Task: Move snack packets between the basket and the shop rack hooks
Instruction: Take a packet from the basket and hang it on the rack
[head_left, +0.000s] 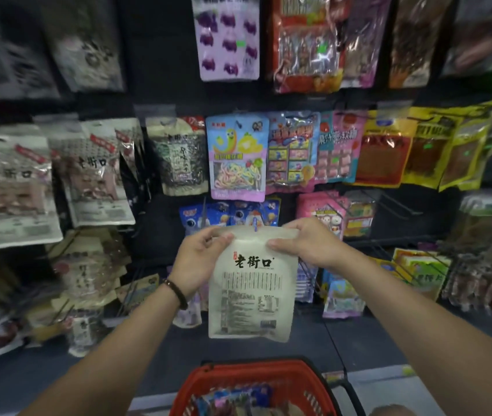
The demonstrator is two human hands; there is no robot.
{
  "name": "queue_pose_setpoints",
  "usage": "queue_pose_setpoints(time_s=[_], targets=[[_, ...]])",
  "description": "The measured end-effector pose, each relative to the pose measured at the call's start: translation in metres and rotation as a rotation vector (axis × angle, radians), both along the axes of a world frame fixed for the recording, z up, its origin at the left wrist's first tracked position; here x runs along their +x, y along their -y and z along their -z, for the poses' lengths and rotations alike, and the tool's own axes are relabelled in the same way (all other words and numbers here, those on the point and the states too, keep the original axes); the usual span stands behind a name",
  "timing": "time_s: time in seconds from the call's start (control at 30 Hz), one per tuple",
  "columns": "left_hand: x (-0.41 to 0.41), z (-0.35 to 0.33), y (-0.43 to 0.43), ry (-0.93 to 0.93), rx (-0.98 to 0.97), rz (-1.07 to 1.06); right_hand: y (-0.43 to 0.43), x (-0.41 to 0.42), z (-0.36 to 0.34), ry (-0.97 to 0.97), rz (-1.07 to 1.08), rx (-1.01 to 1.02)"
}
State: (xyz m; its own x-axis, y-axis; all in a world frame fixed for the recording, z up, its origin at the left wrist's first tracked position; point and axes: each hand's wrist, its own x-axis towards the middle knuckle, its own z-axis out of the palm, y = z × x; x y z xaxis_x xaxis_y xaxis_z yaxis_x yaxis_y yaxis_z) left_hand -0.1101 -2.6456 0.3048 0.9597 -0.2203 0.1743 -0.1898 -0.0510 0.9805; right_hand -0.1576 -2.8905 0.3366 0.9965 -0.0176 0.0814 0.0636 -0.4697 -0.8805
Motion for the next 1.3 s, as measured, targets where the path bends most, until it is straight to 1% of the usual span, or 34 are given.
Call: queue_pose_setpoints(time_s=[0.1, 0.2, 0.23, 0.3, 0.33, 0.37, 0.4, 0.47, 0.5, 0.53, 0.57, 0.63, 0.73, 0.77, 0.83, 0.87, 0.9, 0.93, 1.0, 1.03, 1.07, 1.1, 1.17, 1.23, 1.3], targets=[[0.005, -0.022, -0.003, 0.006, -0.019, -0.042, -0.008, 0.013, -0.018, 0.03, 0.032, 0.075], [0.008, -0.039, -0.005, -0.013, -0.035, -0.09, -0.016, 0.021, -0.033, 0.054, 0.032, 0.085], [0.008, -0.039, -0.005, 0.024, 0.001, -0.168, -0.02, 0.022, -0.038, 0.057, 0.027, 0.092], [0.001, -0.035, -0.005, 0.18, 0.188, -0.42, -0.031, 0.027, -0.044, 0.074, 0.046, 0.106], [-0.009, -0.033, -0.002, 0.241, 0.263, -0.488, -0.037, 0.031, -0.046, 0.097, 0.067, 0.104], [-0.018, -0.029, 0.003, 0.265, 0.295, -0.473, -0.044, 0.035, -0.048, 0.115, 0.082, 0.108], [-0.028, -0.03, 0.01, 0.219, 0.269, -0.378, -0.052, 0.039, -0.052, 0.121, 0.099, 0.12], [-0.039, -0.038, 0.021, 0.046, 0.121, -0.138, -0.066, 0.045, -0.061, 0.111, 0.121, 0.149], [-0.036, -0.043, 0.023, 0.022, 0.05, -0.053, -0.073, 0.048, -0.067, 0.093, 0.131, 0.166], [-0.031, -0.047, 0.023, 0.064, 0.027, -0.018, -0.081, 0.049, -0.073, 0.071, 0.131, 0.203], [-0.026, -0.051, 0.02, 0.141, 0.036, -0.031, -0.088, 0.051, -0.079, 0.057, 0.13, 0.241], [-0.018, -0.059, 0.012, 0.258, 0.094, -0.141, -0.101, 0.053, -0.09, 0.078, 0.087, 0.285], [-0.004, -0.061, -0.002, 0.309, 0.145, -0.3, -0.108, 0.043, -0.111, 0.099, -0.016, 0.383], [0.001, -0.06, -0.007, 0.301, 0.128, -0.332, -0.104, 0.04, -0.116, 0.149, -0.017, 0.353], [0.01, -0.061, -0.021, 0.207, 0.033, -0.356, -0.091, 0.044, -0.119, 0.353, 0.134, 0.107], [0.014, -0.062, -0.029, 0.159, -0.01, -0.344, -0.085, 0.048, -0.117, 0.406, 0.22, -0.022], [0.017, -0.064, -0.036, 0.134, -0.033, -0.315, -0.081, 0.053, -0.114, 0.395, 0.272, -0.112], [0.018, -0.069, -0.041, 0.117, -0.034, -0.282, -0.081, 0.056, -0.111, 0.317, 0.265, -0.121], [0.017, -0.078, -0.05, 0.113, 0.011, -0.233, -0.09, 0.061, -0.104, 0.092, 0.169, 0.044], [0.018, -0.082, -0.054, 0.106, 0.02, -0.212, -0.097, 0.062, -0.101, 0.032, 0.09, 0.128], [0.008, -0.094, -0.055, 0.099, 0.018, -0.206, -0.102, 0.067, -0.095, 0.018, 0.037, 0.18], [0.007, -0.099, -0.061, 0.075, 0.017, -0.218, -0.108, 0.071, -0.092, 0.04, 0.029, 0.196], [0.026, -0.096, -0.079, 0.019, -0.03, -0.243, -0.119, 0.085, -0.085, 0.089, 0.028, 0.25], [0.043, -0.095, -0.105, 0.004, -0.02, -0.318, -0.136, 0.099, -0.087, 0.092, 0.001, 0.316], [0.06, -0.096, -0.132, 0.001, -0.026, -0.368, -0.157, 0.11, -0.094, 0.092, -0.031, 0.329]])
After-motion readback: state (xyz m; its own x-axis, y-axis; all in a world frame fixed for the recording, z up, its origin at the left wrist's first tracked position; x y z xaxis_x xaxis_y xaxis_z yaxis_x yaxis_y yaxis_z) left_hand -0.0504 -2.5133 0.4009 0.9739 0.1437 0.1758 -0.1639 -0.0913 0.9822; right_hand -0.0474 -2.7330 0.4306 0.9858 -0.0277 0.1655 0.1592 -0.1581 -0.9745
